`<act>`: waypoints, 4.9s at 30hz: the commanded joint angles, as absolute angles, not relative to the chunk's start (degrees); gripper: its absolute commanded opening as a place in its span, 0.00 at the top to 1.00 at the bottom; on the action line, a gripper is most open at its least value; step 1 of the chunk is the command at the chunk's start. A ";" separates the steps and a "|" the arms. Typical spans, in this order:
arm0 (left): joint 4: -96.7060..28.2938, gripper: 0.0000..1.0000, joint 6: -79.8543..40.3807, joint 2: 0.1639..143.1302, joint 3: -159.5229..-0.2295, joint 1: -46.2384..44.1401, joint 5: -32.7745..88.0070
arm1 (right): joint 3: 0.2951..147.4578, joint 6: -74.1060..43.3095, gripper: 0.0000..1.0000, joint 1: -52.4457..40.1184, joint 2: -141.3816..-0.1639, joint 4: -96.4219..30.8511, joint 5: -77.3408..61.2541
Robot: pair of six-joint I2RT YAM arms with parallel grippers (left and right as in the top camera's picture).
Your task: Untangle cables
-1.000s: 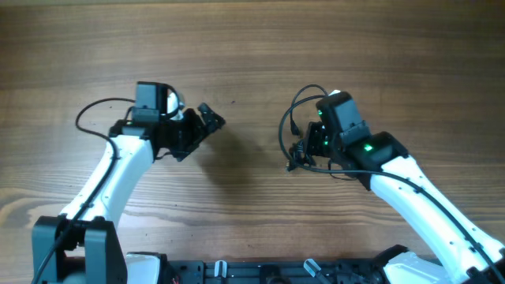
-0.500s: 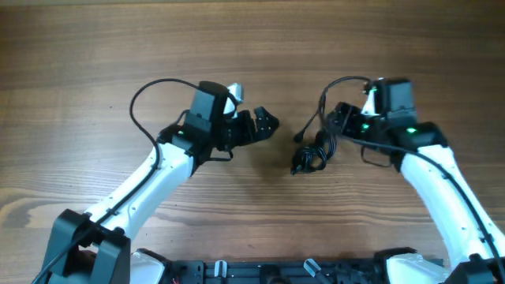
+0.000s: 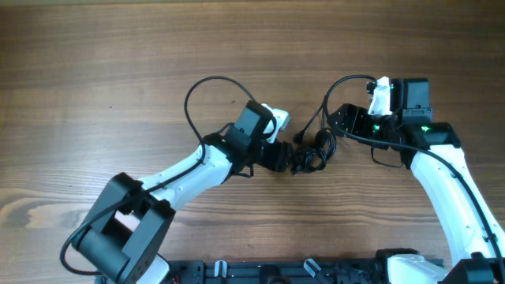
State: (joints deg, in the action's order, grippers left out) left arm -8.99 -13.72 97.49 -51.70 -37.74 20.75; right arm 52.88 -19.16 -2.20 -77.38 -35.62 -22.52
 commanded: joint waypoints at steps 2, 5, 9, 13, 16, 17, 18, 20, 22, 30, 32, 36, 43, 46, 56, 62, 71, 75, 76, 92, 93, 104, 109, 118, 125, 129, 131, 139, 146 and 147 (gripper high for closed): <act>-3.99 0.37 -6.90 100.16 -52.18 -38.46 17.26 | 53.78 -18.02 0.16 -2.17 -76.49 -35.81 -24.14; -5.19 0.41 -4.58 100.42 -52.18 -38.52 17.56 | 53.78 -18.02 0.16 -2.17 -76.49 -35.90 -24.14; -3.99 0.44 1.17 100.68 -52.18 -39.03 21.65 | 53.78 -18.04 0.16 -2.17 -76.49 -35.90 -24.14; -3.18 0.43 4.82 101.08 -52.18 -41.10 21.82 | 53.78 -18.04 0.16 -2.17 -76.49 -35.90 -24.12; -1.28 0.43 7.31 102.21 -52.18 -41.69 21.69 | 53.78 -18.06 0.16 -2.17 -76.49 -35.90 -24.14; -0.27 0.44 7.31 102.98 -52.18 -41.67 21.06 | 53.78 -18.06 0.16 -2.17 -76.49 -35.92 -24.16; 1.19 0.44 7.31 103.96 -52.18 -41.67 20.16 | 53.78 -18.06 0.16 -2.17 -76.49 -35.99 -24.16; 2.68 0.48 7.29 104.81 -52.18 -41.67 18.57 | 53.78 -18.06 0.16 -2.17 -76.49 -36.34 -24.16; 2.87 0.52 7.31 104.84 -52.18 -41.67 17.69 | 53.78 -18.04 0.16 -2.17 -76.49 -36.32 -24.82; 4.95 0.96 3.79 106.13 -52.21 -40.80 15.73 | 53.78 -17.91 0.16 -2.17 -76.49 -36.05 -27.79; 4.93 0.96 -13.56 103.15 -52.21 -37.60 14.72 | 53.78 -13.80 0.16 -2.20 -76.49 -35.46 -33.56; 4.51 0.96 -42.13 94.91 -52.21 -27.66 29.61 | 53.78 -13.50 0.16 -2.39 -76.49 -35.42 -36.12; 4.54 0.96 -84.33 93.95 -52.21 -22.22 52.62 | 53.78 -13.91 0.16 -5.45 -76.49 -30.11 -42.33; 4.54 0.96 -92.27 93.95 -52.21 -22.22 56.93 | 53.78 -19.16 0.17 -5.45 -76.49 -27.27 -43.40; 9.45 0.96 -116.09 93.95 -52.21 -22.22 59.16 | 53.78 -16.84 0.21 -9.91 -76.51 -26.48 -37.91; 17.39 0.96 -124.99 93.95 -52.21 -21.67 58.74 | 53.78 -10.44 0.23 -9.91 -76.51 -25.96 -34.48; 17.37 0.96 -124.99 93.95 -52.21 -21.69 60.01 | 53.78 -16.29 0.27 -16.64 -80.79 -18.31 -25.36; 17.37 0.96 -124.99 93.95 -52.21 -22.02 60.64 | 53.78 -20.53 0.42 -16.97 -82.11 -11.94 -23.75; 17.37 0.96 -124.99 93.95 -52.21 -22.06 61.08 | 53.78 -21.37 0.49 -16.97 -82.11 -10.57 -22.98; 17.37 0.96 -124.97 93.95 -52.21 -26.81 64.27 | 53.78 -25.93 0.55 -16.75 -86.21 -1.48 -22.04; 17.34 0.96 -124.97 93.95 -52.21 -26.79 64.25 | 53.78 -25.91 0.55 -16.75 -86.21 -0.16 -24.36; 43.46 0.96 -124.92 93.95 -52.21 -26.87 77.65 | 53.78 -33.82 0.52 -15.57 -88.90 1.15 -10.04; 61.58 0.96 -123.85 93.95 -52.21 -24.40 80.60 | 53.78 -34.68 0.52 -11.42 -89.10 -2.61 -12.16; 48.75 0.96 -95.37 93.97 -52.18 -10.68 81.01 | 53.78 -31.94 0.52 -7.79 -89.10 -14.79 -23.20; 10.85 0.96 -75.99 94.17 -52.18 -12.64 71.64 | 53.78 -22.37 0.48 -7.79 -87.61 -14.59 -41.19; 11.22 0.96 -89.23 94.17 -52.18 -12.64 68.40 | 53.78 -31.70 0.47 -8.08 -86.78 -12.40 -53.04; 11.33 0.96 -90.76 94.17 -52.18 -12.71 66.92 | 53.78 -33.52 0.48 -9.76 -86.91 -13.50 -52.07; 18.46 0.96 -102.19 94.17 -52.18 -15.25 66.57 | 53.67 -38.94 0.49 -16.29 -93.25 -7.42 -48.34; 18.92 0.96 -96.27 94.17 -52.18 -18.48 61.47 | 53.67 -41.15 0.96 -16.05 -92.58 1.54 -53.91; 18.55 0.96 -93.89 94.17 -52.18 -18.48 59.70 | 53.67 -41.12 0.96 -15.86 -91.81 1.43 -54.96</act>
State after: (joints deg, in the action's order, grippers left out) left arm 18.92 -101.95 94.98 -51.70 -17.85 63.53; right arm 53.39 -40.73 -15.97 -93.43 0.73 -49.06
